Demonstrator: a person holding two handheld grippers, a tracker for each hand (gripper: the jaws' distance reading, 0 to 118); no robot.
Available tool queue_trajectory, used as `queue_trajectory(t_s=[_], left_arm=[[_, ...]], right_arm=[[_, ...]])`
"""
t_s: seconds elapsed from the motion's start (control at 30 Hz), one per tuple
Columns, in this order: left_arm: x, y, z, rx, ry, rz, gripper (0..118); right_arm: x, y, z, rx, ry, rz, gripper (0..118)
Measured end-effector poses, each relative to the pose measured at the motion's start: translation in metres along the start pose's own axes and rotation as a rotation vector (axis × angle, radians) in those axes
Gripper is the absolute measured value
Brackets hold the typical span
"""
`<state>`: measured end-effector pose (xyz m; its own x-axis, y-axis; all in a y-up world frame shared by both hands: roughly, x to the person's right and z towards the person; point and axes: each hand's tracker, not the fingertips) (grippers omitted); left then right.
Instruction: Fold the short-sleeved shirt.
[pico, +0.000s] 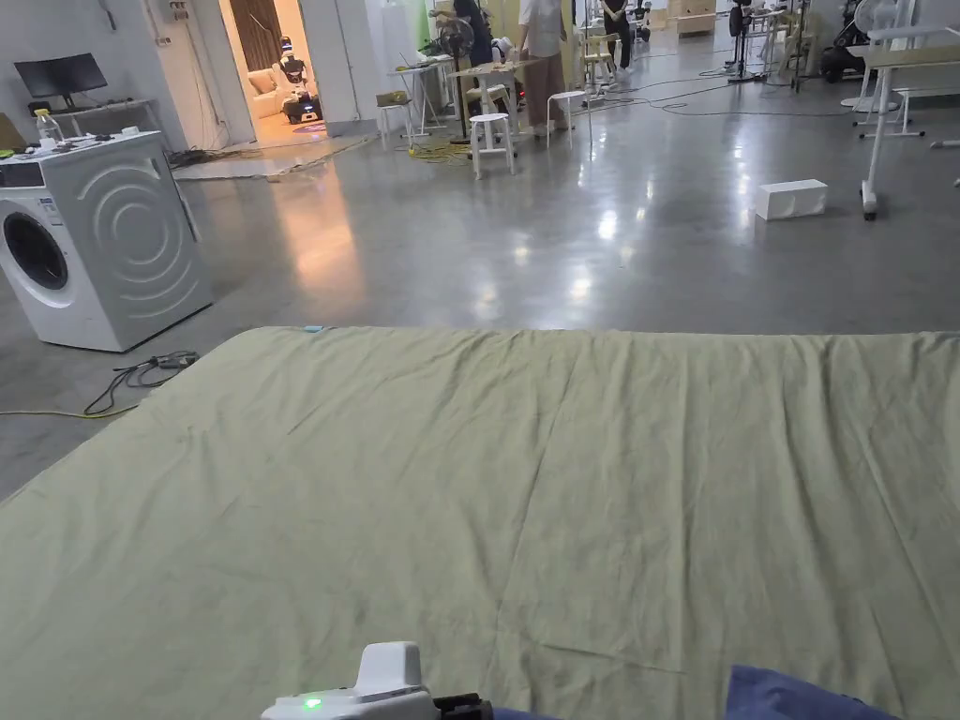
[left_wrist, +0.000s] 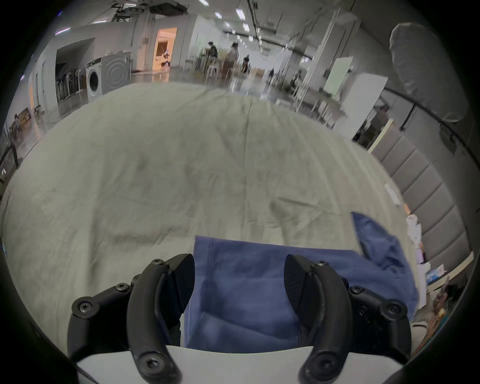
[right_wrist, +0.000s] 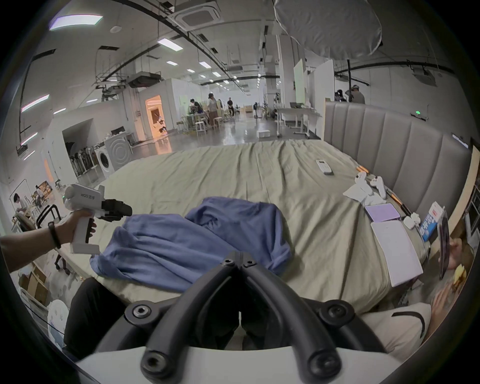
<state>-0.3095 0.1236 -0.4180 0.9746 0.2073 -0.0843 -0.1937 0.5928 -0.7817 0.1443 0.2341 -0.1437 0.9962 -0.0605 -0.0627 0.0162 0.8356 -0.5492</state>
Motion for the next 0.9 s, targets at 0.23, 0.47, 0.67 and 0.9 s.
queue_trajectory(t_s=[0.23,0.47,0.67,0.9], left_arm=[[0.018,-0.003,-0.037,-0.096,0.138,-0.126,68],[0.046,-0.008,-0.042,-0.134,0.203,-0.349,8],[0.066,-0.007,-0.068,-0.275,0.280,-0.548,7],[0.061,0.019,-0.075,-0.389,0.229,-0.517,7]], right_arm=[[0.019,-0.011,-0.002,-0.057,-0.043,-0.062,0],[0.025,-0.013,-0.014,-0.083,-0.040,-0.074,0],[0.049,0.043,-0.055,-0.048,0.058,-0.057,11],[0.065,0.122,-0.210,-0.207,0.149,0.298,84]])
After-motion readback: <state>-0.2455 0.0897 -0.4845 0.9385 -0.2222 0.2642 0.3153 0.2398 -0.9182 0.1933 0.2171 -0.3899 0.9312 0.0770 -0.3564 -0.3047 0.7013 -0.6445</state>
